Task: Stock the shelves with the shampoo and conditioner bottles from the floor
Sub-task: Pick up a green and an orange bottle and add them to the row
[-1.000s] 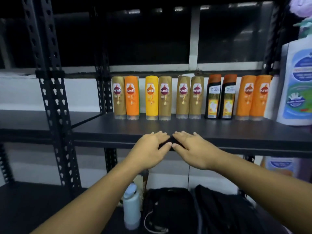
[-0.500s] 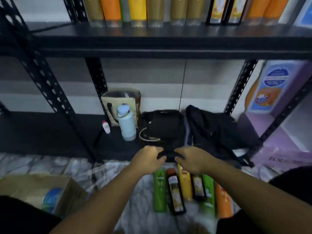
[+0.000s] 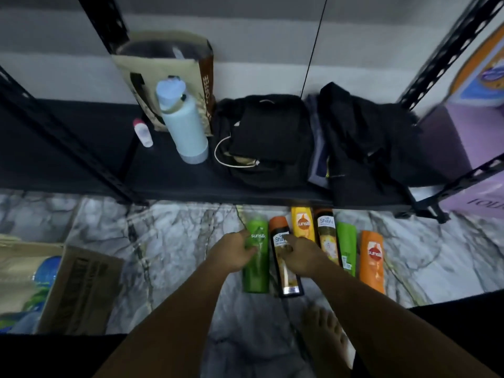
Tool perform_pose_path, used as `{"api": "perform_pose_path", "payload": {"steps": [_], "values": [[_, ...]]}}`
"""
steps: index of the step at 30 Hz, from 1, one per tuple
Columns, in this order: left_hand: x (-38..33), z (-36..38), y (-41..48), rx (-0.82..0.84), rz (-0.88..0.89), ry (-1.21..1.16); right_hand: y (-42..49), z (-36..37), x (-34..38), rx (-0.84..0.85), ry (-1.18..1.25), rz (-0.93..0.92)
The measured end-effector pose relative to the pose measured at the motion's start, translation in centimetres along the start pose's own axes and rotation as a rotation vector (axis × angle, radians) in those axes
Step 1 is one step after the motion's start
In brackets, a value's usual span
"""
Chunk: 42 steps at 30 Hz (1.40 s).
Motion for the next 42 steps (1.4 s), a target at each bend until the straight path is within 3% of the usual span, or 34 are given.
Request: {"api": "perform_pose_path", "payload": {"steps": [8, 15, 19, 25, 33, 42], "values": [[2.7, 3.2, 6.8, -0.006, -0.105, -0.261, 7.1, 1.6, 0.3, -0.124, 0.092, 0.021], [3.7, 5.2, 10.3, -0.065, -0.105, -0.394, 10.0, 4.0, 0.8, -0.03, -0.107, 0.094], [4.7, 5.6, 9.6, -0.068, -0.125, -0.442, 10.1, 4.8, 0.2, 0.014, 0.023, 0.098], [5.9, 4.4, 7.2, -0.171, -0.171, -0.512, 7.7, 6.2, -0.4, -0.066, 0.255, 0.246], [3.1, -3.1, 0.7, -0.285, -0.037, -0.566, 3.2, 1.1, 5.2, -0.158, 0.454, 0.024], [1.7, -6.5, -5.5, -0.366, 0.081, -0.297, -2.9, -1.9, 9.2, -0.211, 0.319, -0.216]]}}
Point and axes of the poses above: each hand's wrist, its own y-axis towards the middle knuckle, its own z-axis out of the palm, x = y × z, the point moved 8 cm from there along y, towards the middle knuckle, and after that the axes turned 7 degrees about -x, right-handed, at the moved point
